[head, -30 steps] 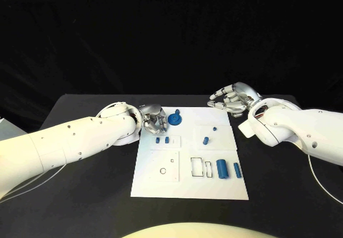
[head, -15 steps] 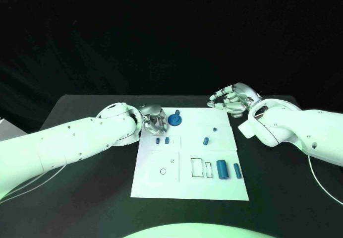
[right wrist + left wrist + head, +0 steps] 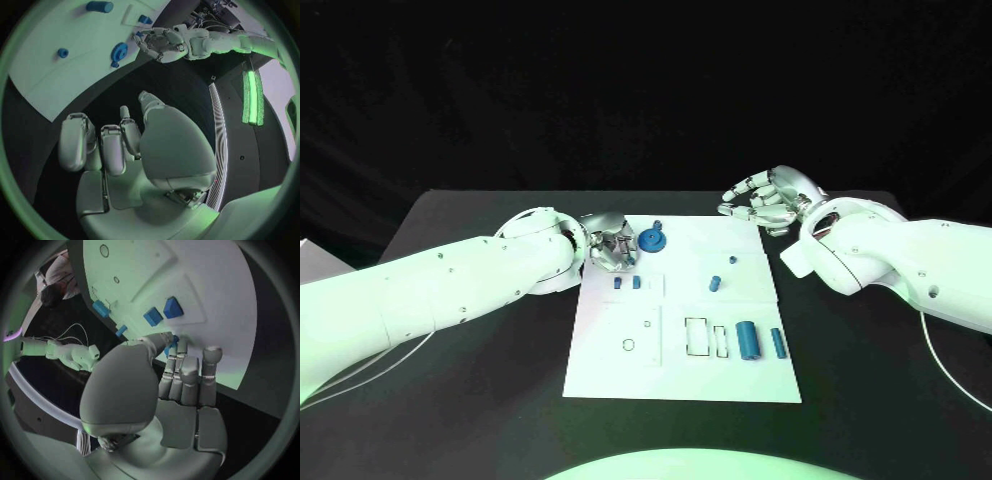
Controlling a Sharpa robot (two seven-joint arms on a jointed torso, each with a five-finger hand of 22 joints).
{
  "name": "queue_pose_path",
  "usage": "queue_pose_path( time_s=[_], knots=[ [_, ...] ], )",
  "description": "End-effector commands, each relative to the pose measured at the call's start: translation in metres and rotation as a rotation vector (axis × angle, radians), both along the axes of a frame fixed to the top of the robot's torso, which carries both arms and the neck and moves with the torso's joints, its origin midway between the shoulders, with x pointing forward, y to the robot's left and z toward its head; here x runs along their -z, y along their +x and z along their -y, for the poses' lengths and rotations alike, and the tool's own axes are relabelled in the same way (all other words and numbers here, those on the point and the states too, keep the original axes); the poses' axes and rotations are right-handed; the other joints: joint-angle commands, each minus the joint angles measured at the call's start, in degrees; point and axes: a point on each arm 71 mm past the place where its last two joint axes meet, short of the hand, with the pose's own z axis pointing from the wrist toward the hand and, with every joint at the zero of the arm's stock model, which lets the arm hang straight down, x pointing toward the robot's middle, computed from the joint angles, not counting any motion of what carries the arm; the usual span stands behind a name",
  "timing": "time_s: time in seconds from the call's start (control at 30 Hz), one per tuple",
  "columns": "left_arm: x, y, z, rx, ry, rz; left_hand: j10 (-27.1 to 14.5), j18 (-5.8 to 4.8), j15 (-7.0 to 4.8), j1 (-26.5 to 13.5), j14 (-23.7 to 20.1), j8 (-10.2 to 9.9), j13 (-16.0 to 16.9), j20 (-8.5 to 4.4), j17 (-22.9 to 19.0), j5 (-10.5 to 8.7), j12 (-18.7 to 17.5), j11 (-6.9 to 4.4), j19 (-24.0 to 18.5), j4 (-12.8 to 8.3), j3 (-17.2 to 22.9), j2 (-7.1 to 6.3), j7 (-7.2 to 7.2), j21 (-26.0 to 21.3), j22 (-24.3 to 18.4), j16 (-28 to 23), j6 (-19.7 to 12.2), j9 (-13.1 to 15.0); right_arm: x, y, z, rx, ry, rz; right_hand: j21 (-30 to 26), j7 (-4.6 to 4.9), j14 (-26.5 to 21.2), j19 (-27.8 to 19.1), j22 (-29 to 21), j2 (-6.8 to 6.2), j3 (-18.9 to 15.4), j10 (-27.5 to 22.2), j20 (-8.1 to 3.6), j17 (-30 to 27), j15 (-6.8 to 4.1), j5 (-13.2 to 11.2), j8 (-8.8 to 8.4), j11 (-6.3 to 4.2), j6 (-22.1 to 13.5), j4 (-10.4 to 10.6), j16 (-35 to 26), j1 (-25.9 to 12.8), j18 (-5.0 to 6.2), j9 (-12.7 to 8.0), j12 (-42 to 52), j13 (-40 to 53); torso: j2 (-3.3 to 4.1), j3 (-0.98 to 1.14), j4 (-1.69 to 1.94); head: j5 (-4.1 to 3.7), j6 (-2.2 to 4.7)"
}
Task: Assemble the parts on the task board
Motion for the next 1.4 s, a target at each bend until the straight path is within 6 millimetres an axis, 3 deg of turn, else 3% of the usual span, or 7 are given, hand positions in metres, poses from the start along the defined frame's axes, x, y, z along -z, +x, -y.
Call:
queue_pose_path(
  time_s=[0.03,0.33,0.57,0.93,1.4],
  knots=[
    [0.003,-0.001,0.002,0.016,0.001,-0.031,-0.1,-0.02,-0.08,-0.5,-0.4,-0.3,0.1,-0.01,0.0,-0.25,-0.2,0.03,-0.3,-0.2,0.0,0.31,0.04,-0.1,0.0,-0.1,-0.4,-0.1,0.0,0.0,-0.002,-0.018,-0.007,0.001,-0.2,-0.08,2.6,-0.1,0.4,0.03,0.4,0.0,-0.19,1.8,-0.12,0.3,0.06,-0.06,-0.2,0.0,-0.3,-0.5,0.28,0.1,0.2,3.1,-0.04,0.01,-0.02,0.01,-0.08],
    [0.003,-0.002,0.002,0.016,-0.003,-0.036,-0.2,0.0,-0.04,-0.6,-0.5,-0.5,0.1,0.01,0.0,-0.27,-0.4,0.09,-0.3,-0.2,0.0,0.16,0.09,-0.2,-0.1,-0.1,-0.6,-0.1,0.001,-0.001,-0.001,-0.017,-0.007,0.0,-0.2,-0.08,2.6,-0.1,0.4,0.03,0.4,0.0,-0.19,1.8,-0.12,0.3,0.06,-0.06,-0.2,0.0,-0.3,-0.5,0.28,0.1,0.2,3.1,-0.06,-0.01,0.01,-0.06,-0.16],
    [0.002,-0.001,0.0,0.009,-0.014,-0.021,-2.0,0.33,0.74,-1.7,-2.5,-4.4,0.2,0.55,-2.8,-0.36,-1.9,0.92,-2.0,-0.1,-0.3,-0.98,-0.9,-1.5,-1.7,-0.6,-5.5,-1.3,0.001,-0.001,-0.001,-0.017,-0.007,0.0,-0.2,-0.08,2.6,-0.1,0.4,0.03,0.4,0.0,-0.19,1.8,-0.12,0.3,0.06,-0.06,-0.2,0.0,-0.3,-0.5,0.28,0.1,0.2,3.1,-0.06,-0.01,0.01,-0.08,-0.06],
    [0.002,0.0,-0.005,-0.008,-0.01,-0.019,-2.4,0.46,0.94,-1.6,-3.2,-6.5,0.6,0.83,-3.7,-0.33,-2.0,1.14,-2.5,-0.3,-0.8,-1.01,-1.3,-2.0,-2.2,-0.6,-8.3,-2.1,0.001,-0.001,0.0,-0.014,-0.007,0.0,-0.5,-0.08,2.6,-0.2,0.3,-0.02,0.5,-0.2,-0.21,1.6,-0.14,0.3,0.11,-0.07,-0.3,0.0,-0.4,-0.6,0.32,0.1,0.0,2.9,-0.06,-0.02,0.0,-0.08,0.02],
    [0.0,-0.001,-0.013,-0.027,-0.016,-0.006,-2.5,0.56,0.93,-1.3,-3.5,-6.8,0.8,0.85,-4.2,-0.28,-2.0,1.12,-2.8,-0.5,-0.9,-0.91,-1.44,-2.2,-2.6,-0.7,-8.7,-2.3,0.002,0.0,0.002,-0.016,-0.019,-0.011,-0.8,-0.07,2.5,-0.3,0.0,-0.11,0.5,-0.5,-0.21,1.5,-0.14,0.3,0.1,-0.06,-0.4,-0.1,-0.5,-0.6,0.38,0.1,-0.2,2.6,-0.06,-0.08,-0.06,-0.14,0.17]
  ],
)
